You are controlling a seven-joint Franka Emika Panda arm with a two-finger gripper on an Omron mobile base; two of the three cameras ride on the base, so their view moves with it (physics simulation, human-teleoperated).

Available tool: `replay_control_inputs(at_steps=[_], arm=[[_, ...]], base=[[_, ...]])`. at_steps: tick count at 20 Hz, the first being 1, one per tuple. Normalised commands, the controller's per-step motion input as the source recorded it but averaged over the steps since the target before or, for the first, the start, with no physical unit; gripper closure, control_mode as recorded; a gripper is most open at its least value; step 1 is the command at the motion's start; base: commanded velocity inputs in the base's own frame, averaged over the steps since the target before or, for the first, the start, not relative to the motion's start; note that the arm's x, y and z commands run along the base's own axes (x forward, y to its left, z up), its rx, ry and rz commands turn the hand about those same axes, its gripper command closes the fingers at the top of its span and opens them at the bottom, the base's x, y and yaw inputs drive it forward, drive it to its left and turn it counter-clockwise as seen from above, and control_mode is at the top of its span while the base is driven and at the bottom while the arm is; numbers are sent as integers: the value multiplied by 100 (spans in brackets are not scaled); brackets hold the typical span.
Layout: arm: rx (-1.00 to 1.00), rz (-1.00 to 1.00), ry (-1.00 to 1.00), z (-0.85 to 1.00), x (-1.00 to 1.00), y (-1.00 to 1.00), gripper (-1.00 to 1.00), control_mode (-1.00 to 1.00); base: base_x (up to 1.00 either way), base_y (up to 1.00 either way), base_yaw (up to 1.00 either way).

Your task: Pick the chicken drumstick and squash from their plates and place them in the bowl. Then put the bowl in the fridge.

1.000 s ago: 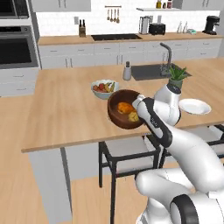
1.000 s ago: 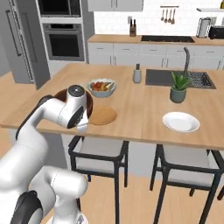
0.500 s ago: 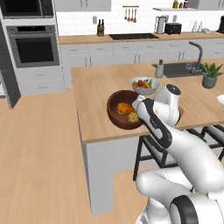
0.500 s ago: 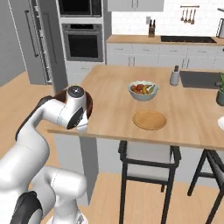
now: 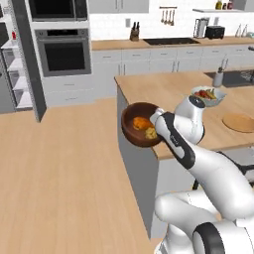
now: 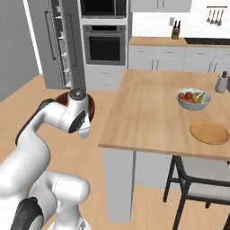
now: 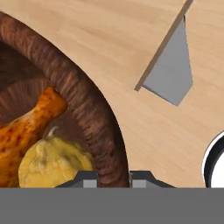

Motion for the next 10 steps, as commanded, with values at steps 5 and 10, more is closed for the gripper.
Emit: replay_control_inputs(at_steps=[5,10], arm=[[0,0,0,0,0,0,100,100],[0,0,0,0,0,0,100,100]], base=[[98,100,-1],[100,100,-3]])
